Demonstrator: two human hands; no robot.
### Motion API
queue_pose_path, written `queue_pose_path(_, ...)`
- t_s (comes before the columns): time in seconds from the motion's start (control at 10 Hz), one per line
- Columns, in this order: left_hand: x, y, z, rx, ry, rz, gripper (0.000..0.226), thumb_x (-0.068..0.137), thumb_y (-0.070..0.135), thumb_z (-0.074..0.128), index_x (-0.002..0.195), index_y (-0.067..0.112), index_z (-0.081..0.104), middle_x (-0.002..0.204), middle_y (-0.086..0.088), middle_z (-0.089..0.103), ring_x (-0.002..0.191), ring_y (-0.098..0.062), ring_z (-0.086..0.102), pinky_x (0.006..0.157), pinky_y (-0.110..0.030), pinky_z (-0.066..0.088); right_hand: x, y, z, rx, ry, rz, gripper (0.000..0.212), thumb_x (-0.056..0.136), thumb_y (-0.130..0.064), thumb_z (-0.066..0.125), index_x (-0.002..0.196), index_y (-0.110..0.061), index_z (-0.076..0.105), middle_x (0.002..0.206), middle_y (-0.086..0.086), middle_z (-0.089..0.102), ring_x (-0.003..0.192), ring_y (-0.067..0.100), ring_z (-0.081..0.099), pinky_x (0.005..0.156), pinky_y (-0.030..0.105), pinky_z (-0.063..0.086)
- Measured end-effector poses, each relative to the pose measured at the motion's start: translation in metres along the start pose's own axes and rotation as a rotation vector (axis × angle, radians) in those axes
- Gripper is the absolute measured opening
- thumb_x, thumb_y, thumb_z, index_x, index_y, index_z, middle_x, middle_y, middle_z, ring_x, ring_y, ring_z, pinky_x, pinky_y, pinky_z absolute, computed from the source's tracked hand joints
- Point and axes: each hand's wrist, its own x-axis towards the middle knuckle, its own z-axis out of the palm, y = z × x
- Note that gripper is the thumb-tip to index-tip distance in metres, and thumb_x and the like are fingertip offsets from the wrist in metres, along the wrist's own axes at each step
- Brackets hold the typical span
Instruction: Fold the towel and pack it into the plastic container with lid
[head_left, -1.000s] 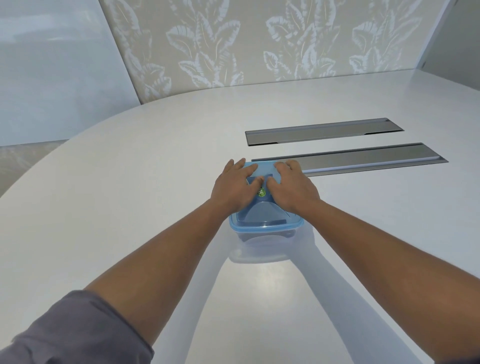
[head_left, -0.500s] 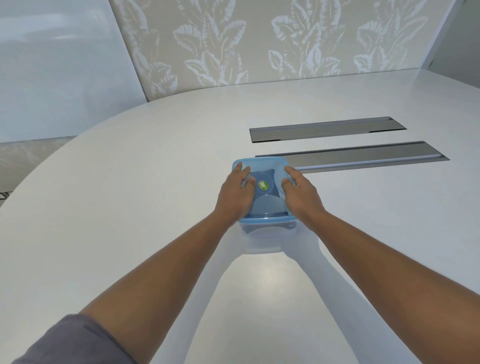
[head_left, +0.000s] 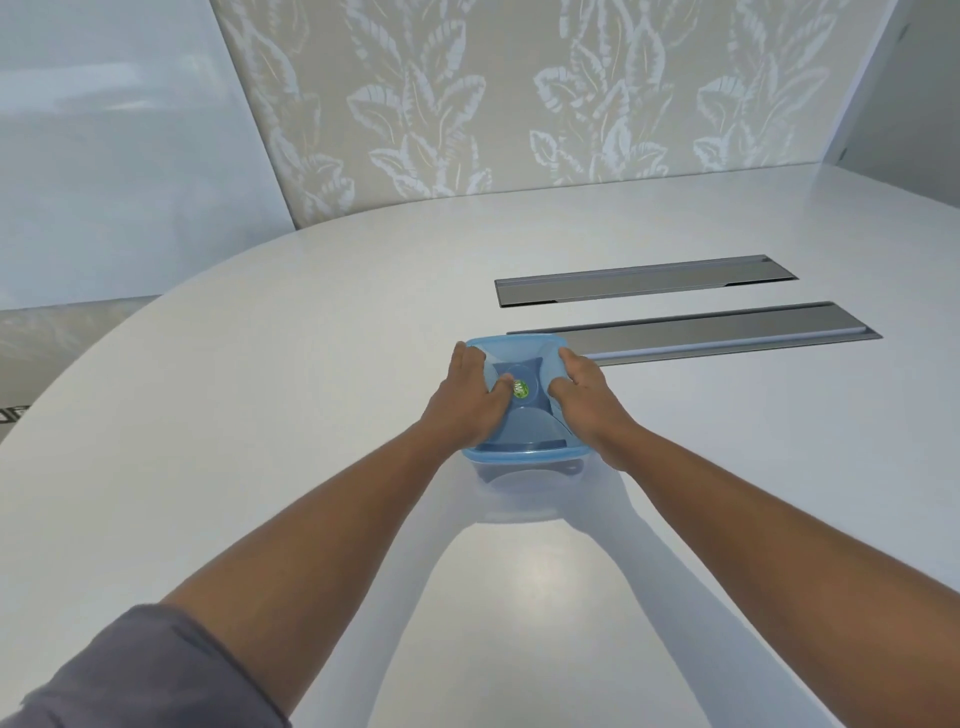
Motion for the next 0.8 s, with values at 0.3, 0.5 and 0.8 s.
queue_pose_path(0.3,0.001,-0.006,0.005,-0.054,-0.006,-0.020,0.073,0.105,0.051,0.044,0.164,0.021,0.014,0.172,0.004,-0.008,0.155,-0.021,0.021,0.118,-0.034,0.027,0.007,0.005,0.001,0.093,-0.034,0.039,0.060,0.105,-0.036,0.044,0.160,-0.040,0.022,0.164,-0.004,0.031,0.139,0.024,0.044,0.112,0.048,0.045)
queue_pose_path(0.5,-0.001,-0.001,-0.001,-0.110,-0.033,-0.057,0.075,0.103,0.052,0.047,0.164,0.022,0.014,0.171,0.005,-0.010,0.154,-0.022,0.021,0.118,-0.037,0.029,0.000,-0.001,0.001,0.135,-0.034,0.042,0.061,0.105,-0.032,0.046,0.160,-0.039,0.022,0.161,-0.001,0.036,0.136,0.025,0.047,0.111,0.048,0.046)
queue_pose_path(0.8,-0.020,0.014,-0.041,0.051,0.083,-0.009,0.069,0.104,0.050,0.046,0.161,0.016,0.027,0.172,-0.004,0.001,0.157,-0.025,0.015,0.123,-0.046,0.024,-0.019,-0.024,-0.014,0.003,0.008,-0.070,0.062,0.108,-0.034,0.037,0.163,-0.035,0.008,0.172,-0.006,-0.002,0.157,0.016,0.007,0.126,0.046,0.016)
